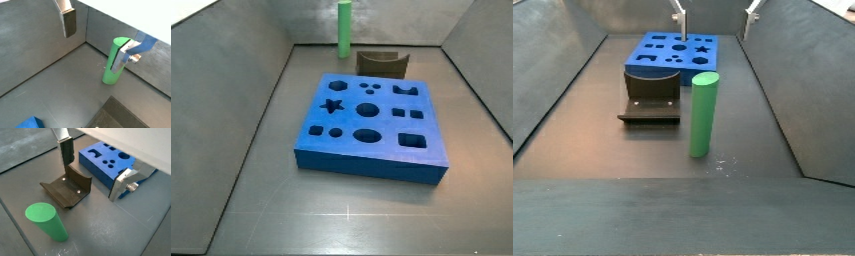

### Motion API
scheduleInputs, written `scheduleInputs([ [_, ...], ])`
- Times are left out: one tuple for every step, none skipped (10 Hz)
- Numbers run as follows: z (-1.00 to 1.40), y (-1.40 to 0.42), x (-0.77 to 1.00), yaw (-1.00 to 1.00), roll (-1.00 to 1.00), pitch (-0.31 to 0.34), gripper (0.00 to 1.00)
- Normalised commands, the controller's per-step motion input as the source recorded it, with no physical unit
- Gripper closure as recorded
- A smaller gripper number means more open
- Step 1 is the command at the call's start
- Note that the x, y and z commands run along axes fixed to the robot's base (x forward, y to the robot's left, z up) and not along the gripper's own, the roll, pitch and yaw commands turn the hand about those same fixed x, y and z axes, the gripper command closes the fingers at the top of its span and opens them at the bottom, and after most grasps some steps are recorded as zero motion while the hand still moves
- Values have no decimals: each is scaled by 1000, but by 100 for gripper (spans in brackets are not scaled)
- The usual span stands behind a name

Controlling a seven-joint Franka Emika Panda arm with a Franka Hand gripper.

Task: Pick up the oval object. Move up. Move to above the board. Insert the oval object.
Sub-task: Pick up the oval object.

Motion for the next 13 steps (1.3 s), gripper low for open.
scheduleInputs([
  [-343, 180, 600, 277, 7, 147, 0],
  [-409, 314, 600, 323, 17, 127, 0],
  [-414, 509, 357, 289, 6, 43, 0],
  [-403, 609, 171, 380, 0, 0, 0],
  [-423, 514, 34, 523, -39, 0, 0],
  [-351, 571, -169, 620, -104, 0, 0],
  [-369, 491, -294, 717, -96, -10, 0],
  [-429, 434, -231, 806, -89, -31, 0],
  [-420, 331, -146, 843, -103, -66, 0],
  [-394, 240, -100, 877, -114, -87, 0],
  [-317, 126, -49, 911, -130, -96, 0],
  [-117, 37, -74, 346, -117, -37, 0],
  [-49, 0, -9, 151, -53, -20, 0],
])
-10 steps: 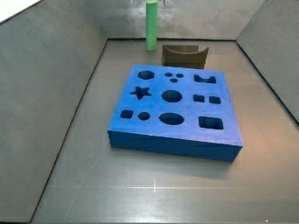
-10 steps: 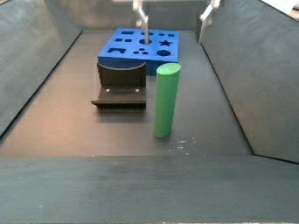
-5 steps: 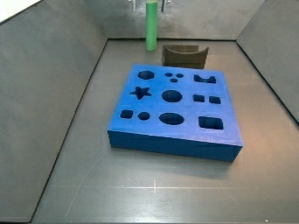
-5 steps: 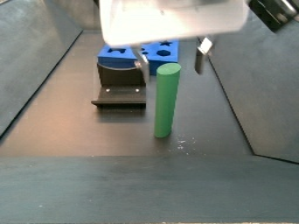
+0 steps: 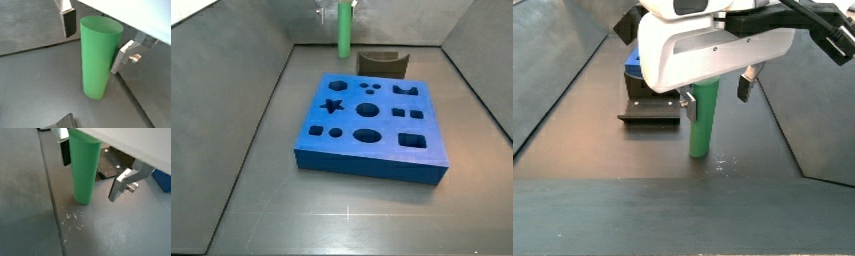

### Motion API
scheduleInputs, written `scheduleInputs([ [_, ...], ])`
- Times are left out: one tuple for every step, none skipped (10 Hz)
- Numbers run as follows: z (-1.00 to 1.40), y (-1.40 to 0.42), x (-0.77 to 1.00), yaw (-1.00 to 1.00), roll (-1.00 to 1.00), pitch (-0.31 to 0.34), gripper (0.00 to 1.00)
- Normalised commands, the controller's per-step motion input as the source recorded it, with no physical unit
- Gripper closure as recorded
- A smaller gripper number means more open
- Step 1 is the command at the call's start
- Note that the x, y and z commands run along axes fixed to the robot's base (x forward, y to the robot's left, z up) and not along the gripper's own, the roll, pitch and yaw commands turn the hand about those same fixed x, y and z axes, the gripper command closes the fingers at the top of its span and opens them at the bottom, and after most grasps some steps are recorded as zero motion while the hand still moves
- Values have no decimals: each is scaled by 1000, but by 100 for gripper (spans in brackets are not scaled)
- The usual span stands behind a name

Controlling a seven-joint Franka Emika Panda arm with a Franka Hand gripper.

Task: Pick up the oval object. Move up. Move to above the board. Insert the oval object.
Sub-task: Pick up the oval object.

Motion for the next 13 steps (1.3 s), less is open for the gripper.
scheduleInputs([
  [-100, 0, 0, 360, -156, -60, 0],
  [-26, 0, 0, 666, -160, -69, 0],
  [0, -34, 0, 0, 0, -1, 0],
  [17, 0, 151, 80, -27, 0, 0],
  [157, -46, 500, 254, 13, 121, 0],
  [237, 0, 477, 214, 9, 129, 0],
  [0, 0, 0, 0, 20, 0, 0],
  [0, 0, 0, 0, 0, 0, 100],
  [0, 0, 0, 0, 0, 0, 100],
  [0, 0, 0, 0, 0, 0, 100],
  [0, 0, 0, 0, 0, 0, 100],
  [0, 0, 0, 0, 0, 0, 100],
  [0, 0, 0, 0, 0, 0, 100],
])
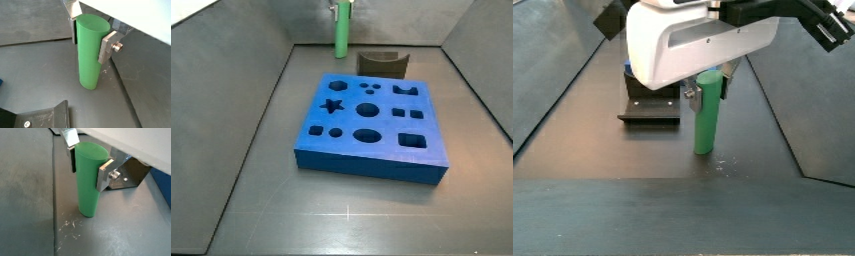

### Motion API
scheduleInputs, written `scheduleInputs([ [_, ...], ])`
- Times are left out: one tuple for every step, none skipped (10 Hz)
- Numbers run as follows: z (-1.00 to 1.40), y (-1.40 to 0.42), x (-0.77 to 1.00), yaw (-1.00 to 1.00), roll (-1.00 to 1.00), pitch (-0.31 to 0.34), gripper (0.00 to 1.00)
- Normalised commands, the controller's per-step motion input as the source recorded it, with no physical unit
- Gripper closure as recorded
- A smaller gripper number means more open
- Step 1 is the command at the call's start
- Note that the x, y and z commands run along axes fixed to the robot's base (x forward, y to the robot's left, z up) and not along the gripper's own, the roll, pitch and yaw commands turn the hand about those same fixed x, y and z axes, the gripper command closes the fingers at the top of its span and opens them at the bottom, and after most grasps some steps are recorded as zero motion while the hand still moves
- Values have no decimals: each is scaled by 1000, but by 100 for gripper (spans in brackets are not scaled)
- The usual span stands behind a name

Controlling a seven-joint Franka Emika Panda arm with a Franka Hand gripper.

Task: Pick up the oval object. Move up. Move to above the board. Insert the oval object.
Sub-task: Pick up the oval object.

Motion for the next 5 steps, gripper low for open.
scheduleInputs([
  [0, 0, 0, 0, 0, 0, 100],
  [0, 0, 0, 0, 0, 0, 100],
  [0, 0, 0, 0, 0, 0, 100],
  [0, 0, 0, 0, 0, 0, 100],
  [0, 0, 0, 0, 0, 0, 100],
])
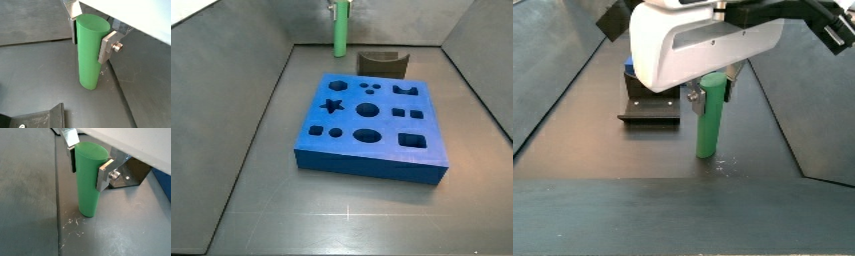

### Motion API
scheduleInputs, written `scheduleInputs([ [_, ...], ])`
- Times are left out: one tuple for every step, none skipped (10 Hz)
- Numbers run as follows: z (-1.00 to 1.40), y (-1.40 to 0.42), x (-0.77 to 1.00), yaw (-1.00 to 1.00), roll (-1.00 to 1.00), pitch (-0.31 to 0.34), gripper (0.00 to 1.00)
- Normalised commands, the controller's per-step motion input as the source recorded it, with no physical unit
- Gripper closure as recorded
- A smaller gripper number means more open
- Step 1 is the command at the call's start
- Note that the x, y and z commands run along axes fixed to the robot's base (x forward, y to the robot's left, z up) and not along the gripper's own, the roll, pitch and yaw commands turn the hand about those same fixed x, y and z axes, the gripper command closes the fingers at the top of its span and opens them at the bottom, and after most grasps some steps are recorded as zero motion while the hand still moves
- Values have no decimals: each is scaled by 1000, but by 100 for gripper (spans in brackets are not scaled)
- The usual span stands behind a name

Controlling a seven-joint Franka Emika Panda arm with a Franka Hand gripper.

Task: Pick up the oval object. Move up. Move to above the board. Insert the oval object.
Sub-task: Pick up the oval object, then move up.

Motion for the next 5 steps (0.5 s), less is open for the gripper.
scheduleInputs([
  [0, 0, 0, 0, 0, 0, 100],
  [0, 0, 0, 0, 0, 0, 100],
  [833, 0, 0, 0, 0, 0, 100],
  [779, 54, -93, 33, -13, 50, 100],
  [630, 32, -85, 19, 2, 78, 100],
])
